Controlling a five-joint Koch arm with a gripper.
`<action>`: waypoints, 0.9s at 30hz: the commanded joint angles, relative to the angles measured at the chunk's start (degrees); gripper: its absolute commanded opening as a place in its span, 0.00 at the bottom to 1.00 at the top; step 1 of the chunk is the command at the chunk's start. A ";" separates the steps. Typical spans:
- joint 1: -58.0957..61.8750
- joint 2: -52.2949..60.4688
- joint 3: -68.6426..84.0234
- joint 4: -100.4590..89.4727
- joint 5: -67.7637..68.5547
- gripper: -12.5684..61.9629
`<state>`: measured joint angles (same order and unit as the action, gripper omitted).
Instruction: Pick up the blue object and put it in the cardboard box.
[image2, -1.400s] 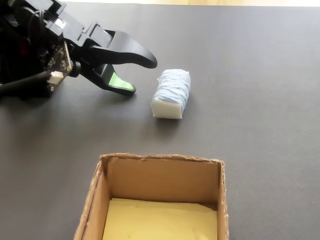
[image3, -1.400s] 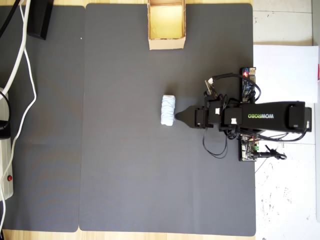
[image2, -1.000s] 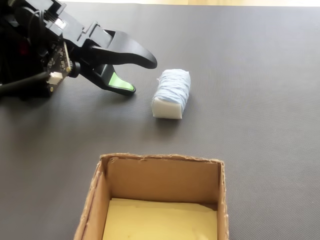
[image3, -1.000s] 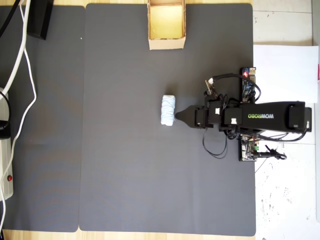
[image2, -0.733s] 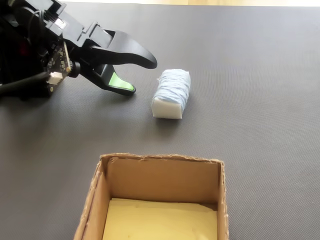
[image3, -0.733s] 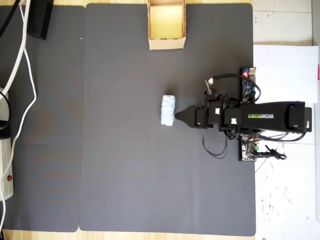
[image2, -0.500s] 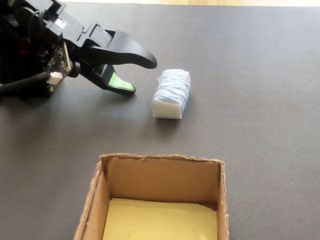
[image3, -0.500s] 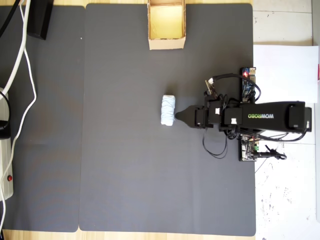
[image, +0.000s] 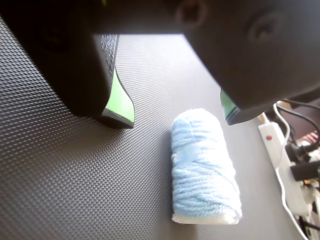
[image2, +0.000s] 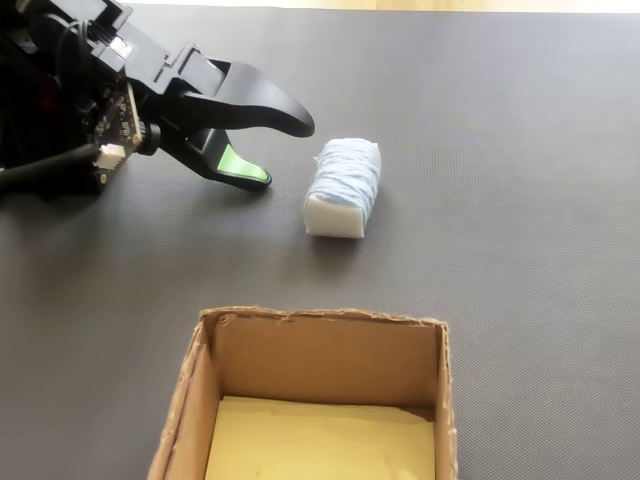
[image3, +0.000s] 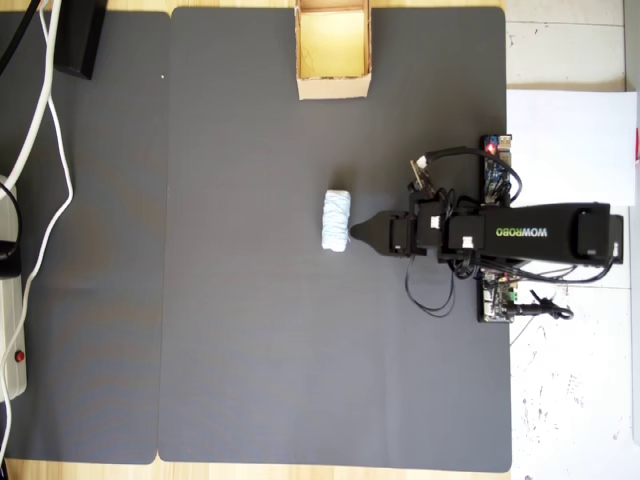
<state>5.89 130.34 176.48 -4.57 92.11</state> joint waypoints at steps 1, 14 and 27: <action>0.70 5.36 2.20 -7.21 0.26 0.63; 2.90 5.36 -1.41 -11.16 1.23 0.62; 4.66 1.14 -17.67 7.82 3.34 0.61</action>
<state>10.63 129.99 162.07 4.22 92.99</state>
